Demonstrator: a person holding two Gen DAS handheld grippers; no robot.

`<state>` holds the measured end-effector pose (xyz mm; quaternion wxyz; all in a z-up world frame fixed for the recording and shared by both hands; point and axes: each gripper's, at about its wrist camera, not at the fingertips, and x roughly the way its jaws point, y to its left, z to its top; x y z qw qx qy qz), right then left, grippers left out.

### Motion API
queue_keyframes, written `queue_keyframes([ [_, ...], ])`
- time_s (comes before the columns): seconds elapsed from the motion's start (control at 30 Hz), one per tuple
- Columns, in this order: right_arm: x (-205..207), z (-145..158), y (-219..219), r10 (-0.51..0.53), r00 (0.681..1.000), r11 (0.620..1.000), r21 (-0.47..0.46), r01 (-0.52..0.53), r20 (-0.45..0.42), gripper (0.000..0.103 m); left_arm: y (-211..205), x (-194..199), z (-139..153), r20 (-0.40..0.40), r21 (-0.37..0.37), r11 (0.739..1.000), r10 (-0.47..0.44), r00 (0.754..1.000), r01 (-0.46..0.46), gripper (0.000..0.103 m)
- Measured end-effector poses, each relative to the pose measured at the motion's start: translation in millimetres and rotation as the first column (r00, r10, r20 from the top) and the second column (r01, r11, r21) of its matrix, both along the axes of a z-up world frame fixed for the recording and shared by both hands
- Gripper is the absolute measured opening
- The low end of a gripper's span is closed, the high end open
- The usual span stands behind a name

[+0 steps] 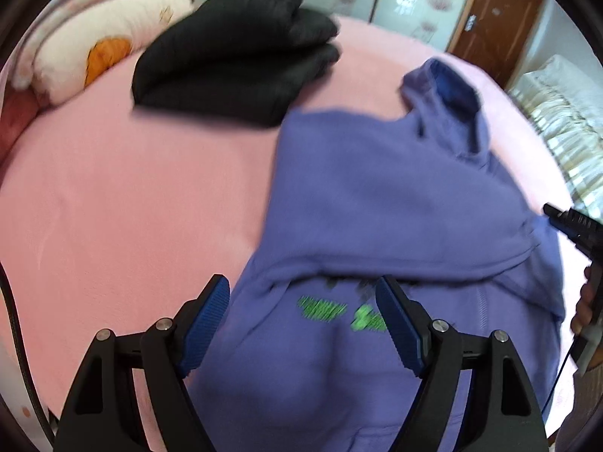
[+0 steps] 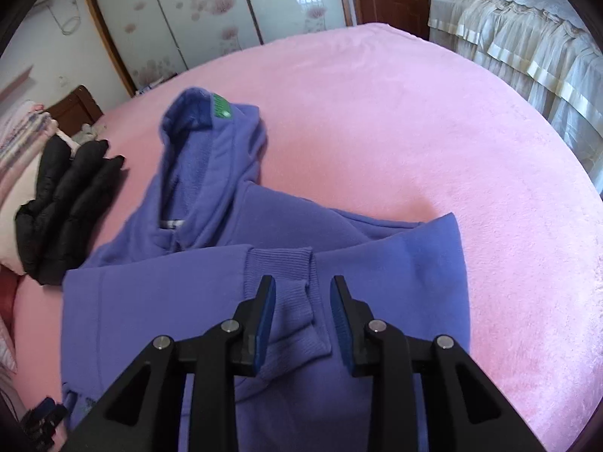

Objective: Fold large clothes

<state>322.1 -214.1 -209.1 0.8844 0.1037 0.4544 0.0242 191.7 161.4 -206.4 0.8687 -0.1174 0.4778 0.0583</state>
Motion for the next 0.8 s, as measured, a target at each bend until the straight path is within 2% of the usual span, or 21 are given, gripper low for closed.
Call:
queue_keyframes([
  [0.17, -11.3, 9.7, 35.7, 0.142, 0.990, 0.989, 0.036, -0.142, 0.019, 0.029, -23.0, 36.0, 10.5, 0.059, -0.001, 0.998, -0.062, 0.996, 0.062, 0.078],
  [0.3, -17.8, 4.9, 79.8, 0.242, 0.970, 0.969, 0.050, -0.242, 0.013, 0.028, -44.2, 77.6, 1.5, 0.061, 0.005, 0.995, -0.095, 0.994, 0.095, 0.078],
  [0.43, -17.3, -7.0, 118.9, 0.309, 0.951, 0.950, 0.044, -0.308, -0.005, 0.028, -61.4, 105.1, -6.0, 0.072, -0.038, 0.990, -0.133, 0.989, 0.136, 0.078],
  [0.5, -16.5, -14.1, 131.1, 0.330, 0.944, 0.943, 0.038, -0.329, -0.016, 0.028, -69.8, 122.0, -15.5, 0.055, -0.008, 0.990, -0.143, 0.988, 0.143, 0.078],
  [0.6, -12.3, -25.5, 134.6, 0.316, 0.948, 0.949, -0.009, -0.316, -0.040, 0.028, -71.3, 139.2, -38.6, -0.031, 0.055, 0.990, -0.128, 0.991, 0.130, 0.078],
  [0.67, -10.4, -32.3, 122.9, 0.281, 0.958, 0.958, -0.039, -0.283, -0.047, 0.017, -65.3, 144.8, -53.1, -0.064, 0.046, 0.990, -0.131, 0.989, 0.134, 0.080],
  [0.7, -9.2, -34.0, 113.0, 0.260, 0.964, 0.964, -0.050, -0.263, -0.051, 0.005, -59.8, 143.8, -57.2, -0.055, 0.015, 0.990, -0.136, 0.989, 0.137, 0.080],
  [0.73, -10.0, -35.3, 104.5, 0.247, 0.968, 0.967, -0.050, -0.250, -0.053, 0.000, -56.0, 142.1, -58.7, -0.046, 0.003, 0.991, -0.136, 0.990, 0.137, 0.080],
  [0.8, -11.4, -37.4, 82.3, 0.212, 0.975, 0.976, -0.044, -0.215, -0.059, 0.000, -51.0, 140.1, -59.1, -0.038, 0.019, 0.991, -0.129, 0.991, 0.130, 0.080],
])
